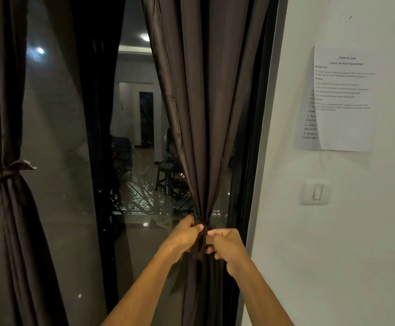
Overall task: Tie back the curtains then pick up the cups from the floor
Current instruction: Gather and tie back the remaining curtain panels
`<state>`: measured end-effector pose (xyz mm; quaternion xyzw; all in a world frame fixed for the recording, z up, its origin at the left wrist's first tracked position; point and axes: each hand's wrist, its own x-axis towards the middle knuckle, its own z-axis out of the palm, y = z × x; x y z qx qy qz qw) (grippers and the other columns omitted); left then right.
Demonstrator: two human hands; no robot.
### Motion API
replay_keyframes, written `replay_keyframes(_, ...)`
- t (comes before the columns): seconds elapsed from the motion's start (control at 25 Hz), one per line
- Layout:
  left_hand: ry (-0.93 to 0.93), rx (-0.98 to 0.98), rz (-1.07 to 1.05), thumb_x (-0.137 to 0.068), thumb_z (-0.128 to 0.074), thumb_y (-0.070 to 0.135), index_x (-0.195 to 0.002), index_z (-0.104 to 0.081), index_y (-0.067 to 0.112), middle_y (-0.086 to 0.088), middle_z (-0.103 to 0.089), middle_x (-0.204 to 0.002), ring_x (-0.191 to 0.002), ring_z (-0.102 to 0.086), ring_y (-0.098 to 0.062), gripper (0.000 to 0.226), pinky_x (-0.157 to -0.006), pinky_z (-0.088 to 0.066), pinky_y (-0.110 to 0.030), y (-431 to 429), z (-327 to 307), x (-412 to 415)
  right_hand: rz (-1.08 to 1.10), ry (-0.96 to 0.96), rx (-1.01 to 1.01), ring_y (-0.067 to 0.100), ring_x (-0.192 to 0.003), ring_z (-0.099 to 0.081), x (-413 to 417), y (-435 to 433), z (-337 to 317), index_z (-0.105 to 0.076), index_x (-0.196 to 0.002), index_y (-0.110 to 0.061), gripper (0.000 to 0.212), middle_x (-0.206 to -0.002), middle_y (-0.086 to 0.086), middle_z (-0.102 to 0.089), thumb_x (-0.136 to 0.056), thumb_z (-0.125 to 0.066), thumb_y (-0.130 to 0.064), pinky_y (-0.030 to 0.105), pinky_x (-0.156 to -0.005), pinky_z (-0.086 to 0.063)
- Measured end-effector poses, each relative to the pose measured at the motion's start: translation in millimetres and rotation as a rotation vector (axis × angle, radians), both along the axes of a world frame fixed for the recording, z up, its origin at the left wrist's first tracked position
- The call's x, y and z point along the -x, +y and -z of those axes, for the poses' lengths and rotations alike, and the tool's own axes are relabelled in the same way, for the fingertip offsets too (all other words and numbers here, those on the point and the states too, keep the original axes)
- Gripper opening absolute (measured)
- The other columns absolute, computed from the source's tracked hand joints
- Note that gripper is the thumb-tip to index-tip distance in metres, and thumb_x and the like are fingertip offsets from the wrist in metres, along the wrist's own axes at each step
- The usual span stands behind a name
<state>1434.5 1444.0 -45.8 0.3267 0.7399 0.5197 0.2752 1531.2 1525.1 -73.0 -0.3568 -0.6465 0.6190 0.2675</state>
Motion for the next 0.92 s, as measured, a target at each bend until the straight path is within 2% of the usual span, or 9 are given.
replay_keyframes(0.12, 0.013, 0.061, 0.032, -0.104, -0.030, 0.026, -0.121, -0.039, 0.016, -0.012, -0.063, -0.104, -0.077, -0.062, -0.020, 0.022, -0.059, -0.052, -0.031, 4, 4, -10, 0.008, 0.026, 0.061, 0.010, -0.044, -0.048, -4, -4, -3, -0.074, -0.094, 0.002, 0.015, -0.058, 0.007, -0.060, -0.086, -0.061, -0.001, 0.022, -0.042, -0.034)
replay_keyframes(0.24, 0.074, 0.066, 0.003, -0.104, -0.029, 0.027, -0.128, -0.035, 0.013, -0.004, -0.053, -0.112, -0.099, -0.052, -0.017, 0.028, -0.082, -0.044, -0.032, 8, 6, -10, -0.023, 0.013, 0.014, 0.009, -0.042, -0.043, -12, -7, -7, -0.074, -0.092, 0.002, 0.017, -0.052, 0.002, -0.053, -0.090, -0.059, -0.005, 0.023, -0.043, -0.032)
replay_keyframes(0.4, 0.132, 0.093, 0.052, -0.104, -0.030, 0.027, -0.127, -0.033, 0.011, -0.007, -0.051, -0.126, -0.111, -0.049, -0.019, 0.028, -0.099, -0.041, -0.036, 10, 8, -3, -0.110, -0.118, 0.009, 0.022, -0.059, -0.071, -25, -10, -22, -0.070, -0.100, -0.008, 0.024, -0.079, 0.009, -0.075, -0.099, -0.057, -0.028, 0.029, -0.054, -0.053)
replay_keyframes(0.48, 0.172, 0.089, 0.060, -0.104, -0.032, 0.027, -0.130, -0.034, 0.010, -0.007, -0.051, -0.129, -0.113, -0.048, -0.018, 0.031, -0.100, -0.040, -0.034, 10, 9, 1, -0.197, -0.111, 0.025, 0.026, -0.071, -0.075, -34, -8, -28, -0.067, -0.105, -0.007, 0.025, -0.093, 0.018, -0.075, -0.096, -0.063, -0.029, 0.031, -0.061, -0.059)
replay_keyframes(0.6, 0.185, 0.081, 0.067, -0.103, -0.034, 0.029, -0.127, -0.042, 0.015, 0.002, -0.054, -0.111, -0.103, -0.055, -0.018, 0.029, -0.077, -0.045, -0.030, 11, 7, 3, -0.247, -0.077, -0.123, 0.021, -0.068, -0.070, -39, -5, -28, -0.065, -0.102, -0.008, 0.016, -0.089, 0.016, -0.073, -0.087, -0.072, -0.007, 0.029, -0.061, -0.059)
replay_keyframes(0.68, 0.118, 0.060, 0.056, -0.103, -0.035, 0.029, -0.115, -0.050, 0.020, 0.004, -0.050, -0.083, -0.072, -0.054, -0.014, 0.021, -0.053, -0.037, -0.024, 9, 4, 1, -0.210, -0.139, -0.321, 0.013, -0.065, -0.068, -32, -3, -18, -0.068, -0.109, -0.010, 0.023, -0.085, 0.006, -0.072, -0.087, -0.071, -0.005, 0.026, -0.063, -0.058)
replay_keyframes(0.76, 0.038, 0.043, 0.039, -0.103, -0.038, 0.026, -0.104, -0.056, 0.016, 0.003, -0.042, -0.063, -0.051, -0.037, -0.010, 0.020, -0.046, -0.027, -0.022, 8, 1, 2, -0.167, -0.205, -0.553, 0.007, -0.075, -0.069, -23, -1, -6, -0.071, -0.115, -0.015, 0.027, -0.096, 0.000, -0.073, -0.089, -0.069, -0.009, 0.023, -0.073, -0.058)
replay_keyframes(0.84, -0.068, 0.031, 0.051, -0.102, -0.045, 0.025, -0.092, -0.056, 0.012, 0.003, -0.038, -0.057, -0.044, -0.029, -0.008, 0.020, -0.040, -0.021, -0.021, 4, -2, 5, -0.116, -0.264, -0.797, 0.008, -0.090, -0.067, -16, 0, 4, -0.074, -0.111, -0.022, 0.024, -0.105, -0.005, -0.069, -0.091, -0.065, -0.011, 0.023, -0.084, -0.055)
replay_keyframes(0.92, -0.156, 0.017, 0.090, -0.100, -0.050, 0.023, -0.078, -0.051, 0.015, 0.004, -0.037, -0.053, -0.039, -0.026, -0.006, 0.023, -0.036, -0.018, -0.019, 0, -4, 8, -0.034, -0.238, -0.969, 0.009, -0.088, -0.064, -12, -3, 9, -0.072, -0.101, -0.022, 0.020, -0.098, -0.007, -0.064, -0.091, -0.062, -0.007, 0.025, -0.079, -0.054)
